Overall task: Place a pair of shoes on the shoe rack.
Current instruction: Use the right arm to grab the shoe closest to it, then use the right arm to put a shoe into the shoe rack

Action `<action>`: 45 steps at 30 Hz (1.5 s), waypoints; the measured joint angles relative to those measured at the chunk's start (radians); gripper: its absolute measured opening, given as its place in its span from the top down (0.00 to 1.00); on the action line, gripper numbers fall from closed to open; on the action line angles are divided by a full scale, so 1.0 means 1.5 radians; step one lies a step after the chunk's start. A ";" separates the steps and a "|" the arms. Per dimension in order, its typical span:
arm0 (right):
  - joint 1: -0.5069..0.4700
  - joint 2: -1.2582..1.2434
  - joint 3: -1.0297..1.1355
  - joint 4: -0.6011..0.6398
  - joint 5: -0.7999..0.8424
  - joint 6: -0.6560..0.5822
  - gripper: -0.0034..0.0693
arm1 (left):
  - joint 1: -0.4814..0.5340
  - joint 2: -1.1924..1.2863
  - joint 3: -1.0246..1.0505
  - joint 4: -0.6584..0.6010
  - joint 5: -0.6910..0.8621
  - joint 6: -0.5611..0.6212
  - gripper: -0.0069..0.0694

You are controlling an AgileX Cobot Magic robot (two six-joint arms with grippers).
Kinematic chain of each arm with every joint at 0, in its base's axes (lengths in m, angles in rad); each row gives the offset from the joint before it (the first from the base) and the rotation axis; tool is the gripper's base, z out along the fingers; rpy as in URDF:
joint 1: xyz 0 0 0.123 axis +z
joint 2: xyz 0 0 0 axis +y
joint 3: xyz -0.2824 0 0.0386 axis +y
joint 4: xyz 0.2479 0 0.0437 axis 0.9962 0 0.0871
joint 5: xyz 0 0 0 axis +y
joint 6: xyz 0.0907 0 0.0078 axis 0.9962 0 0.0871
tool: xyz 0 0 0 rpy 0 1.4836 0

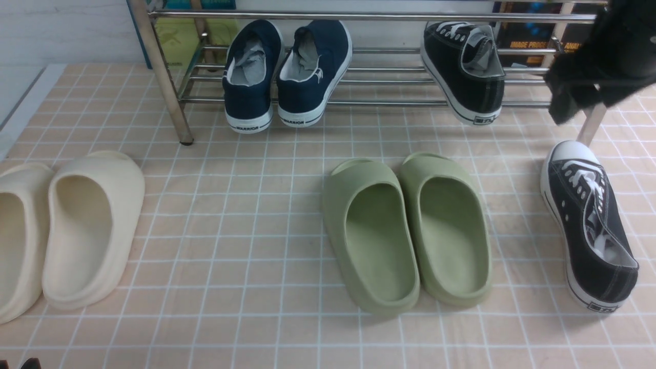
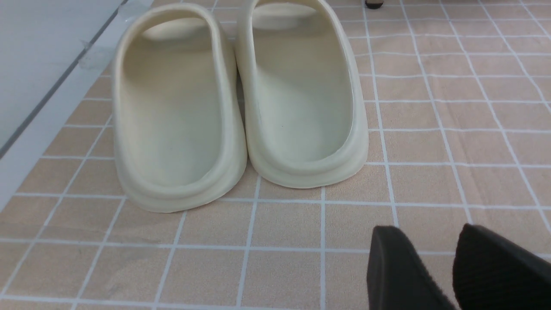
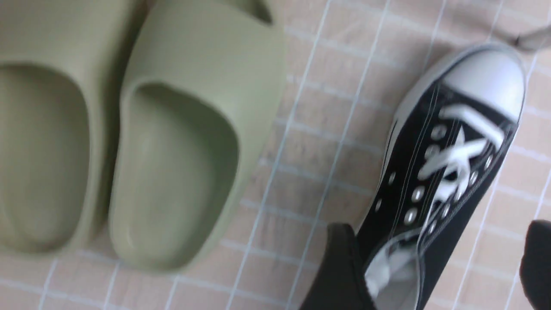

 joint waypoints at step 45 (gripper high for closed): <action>0.001 -0.068 0.217 -0.087 -0.165 0.018 0.95 | 0.000 0.000 0.000 0.000 0.000 0.000 0.60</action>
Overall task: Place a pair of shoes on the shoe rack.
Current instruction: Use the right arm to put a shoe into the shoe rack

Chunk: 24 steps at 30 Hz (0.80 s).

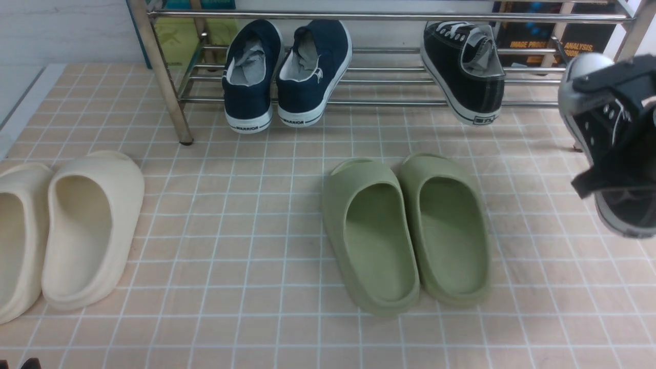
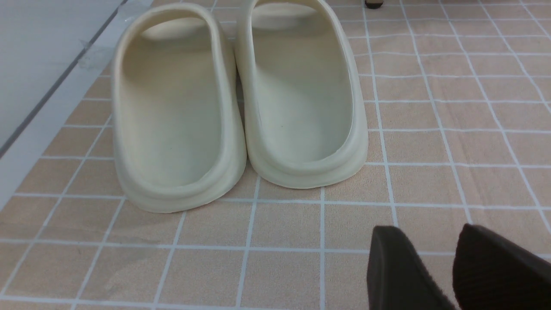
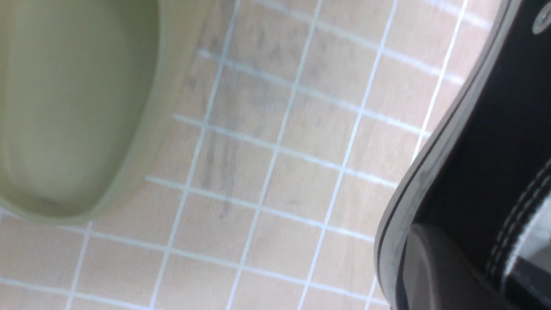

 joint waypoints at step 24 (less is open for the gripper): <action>0.000 0.313 -0.374 -0.033 0.083 -0.049 0.95 | 0.000 0.000 0.000 0.000 0.000 0.000 0.60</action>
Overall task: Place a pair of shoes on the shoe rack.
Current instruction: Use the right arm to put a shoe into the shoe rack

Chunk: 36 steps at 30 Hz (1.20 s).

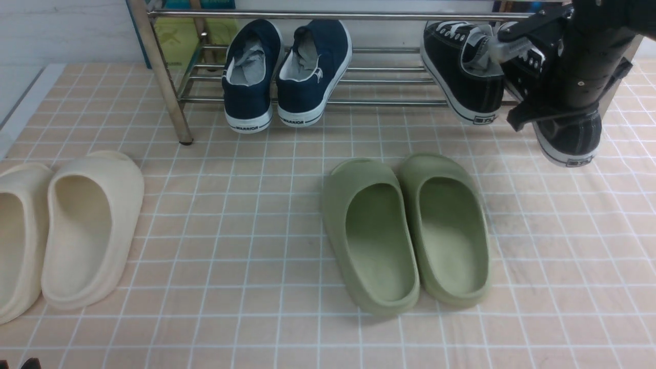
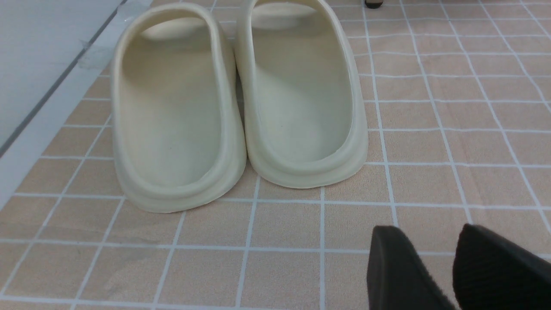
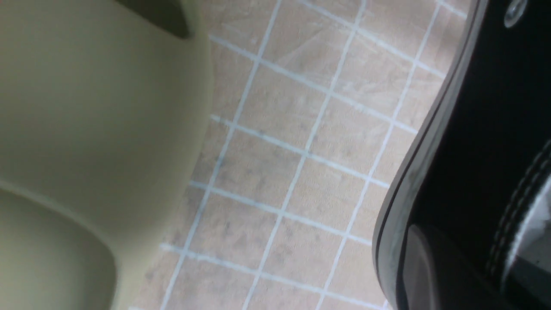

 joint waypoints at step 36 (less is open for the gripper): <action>-0.004 0.067 -0.101 -0.101 -0.102 0.001 0.43 | 0.000 0.000 0.000 0.000 0.000 0.000 0.60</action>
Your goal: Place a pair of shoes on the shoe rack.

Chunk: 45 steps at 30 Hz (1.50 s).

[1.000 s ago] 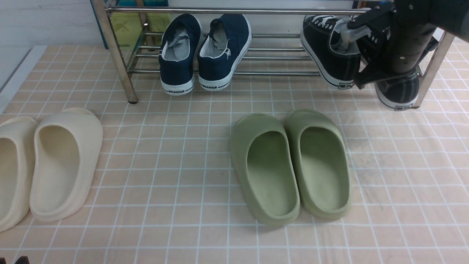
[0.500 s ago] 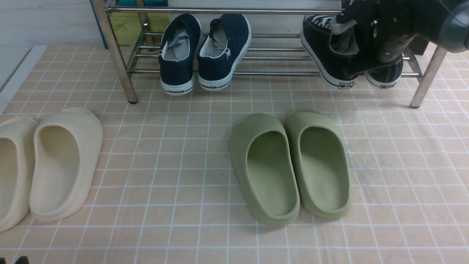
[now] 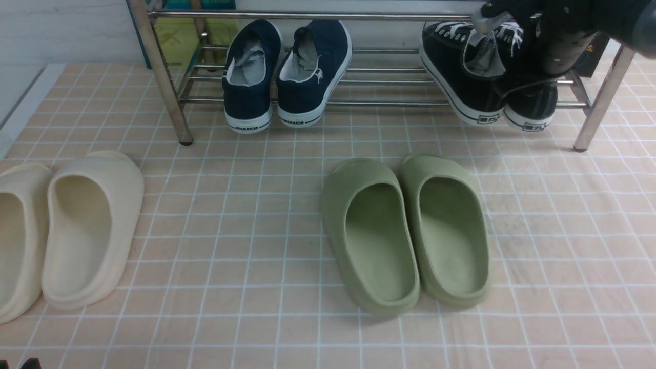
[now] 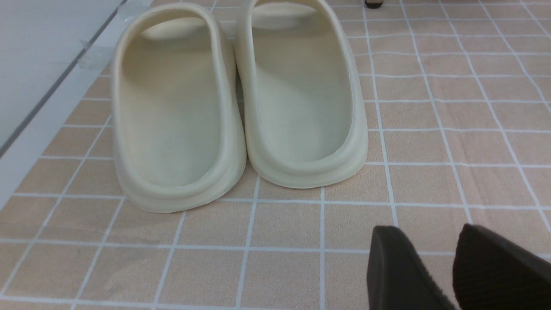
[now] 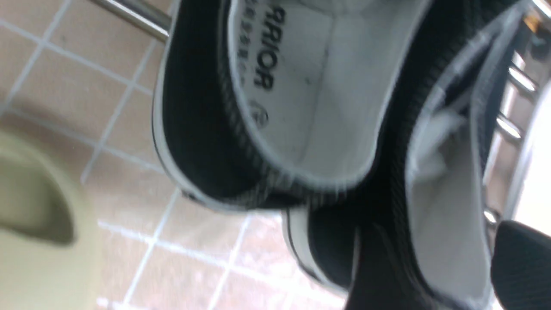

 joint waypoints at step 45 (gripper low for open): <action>0.000 -1.121 0.740 0.257 -0.119 -0.001 0.97 | 0.000 0.000 0.000 0.000 0.000 0.000 0.60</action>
